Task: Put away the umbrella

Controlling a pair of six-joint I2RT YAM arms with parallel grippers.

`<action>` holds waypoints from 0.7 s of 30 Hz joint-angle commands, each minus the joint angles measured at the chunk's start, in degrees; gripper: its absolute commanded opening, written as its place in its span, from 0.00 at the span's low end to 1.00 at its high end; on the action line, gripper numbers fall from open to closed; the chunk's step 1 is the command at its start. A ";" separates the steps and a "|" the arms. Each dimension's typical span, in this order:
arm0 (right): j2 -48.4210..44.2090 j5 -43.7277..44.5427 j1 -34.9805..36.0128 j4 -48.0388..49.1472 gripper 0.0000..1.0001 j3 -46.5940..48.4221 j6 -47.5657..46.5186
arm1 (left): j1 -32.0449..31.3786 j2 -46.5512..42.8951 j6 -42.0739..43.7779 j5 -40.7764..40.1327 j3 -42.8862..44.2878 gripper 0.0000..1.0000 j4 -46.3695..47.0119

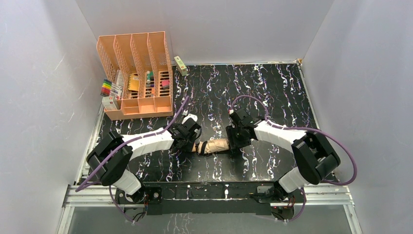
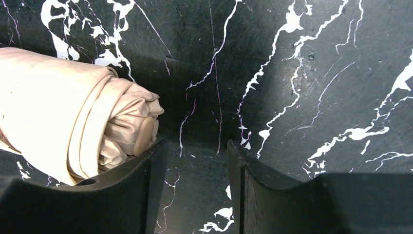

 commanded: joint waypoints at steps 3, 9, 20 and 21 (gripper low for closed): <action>-1.17 -10.10 3.69 14.45 0.59 2.04 1.97 | -2.51 -1.07 0.19 11.81 0.02 0.54 12.80; 1.04 -10.02 8.62 16.83 0.59 3.62 -0.64 | -2.57 0.89 2.23 16.88 1.05 0.53 16.57; -0.19 -11.91 11.09 28.49 0.59 -0.08 3.67 | -2.62 0.18 0.61 20.38 -0.83 0.53 22.66; -0.22 -12.86 11.14 29.75 0.59 -0.37 4.20 | -2.60 0.01 0.48 20.50 -0.99 0.53 23.07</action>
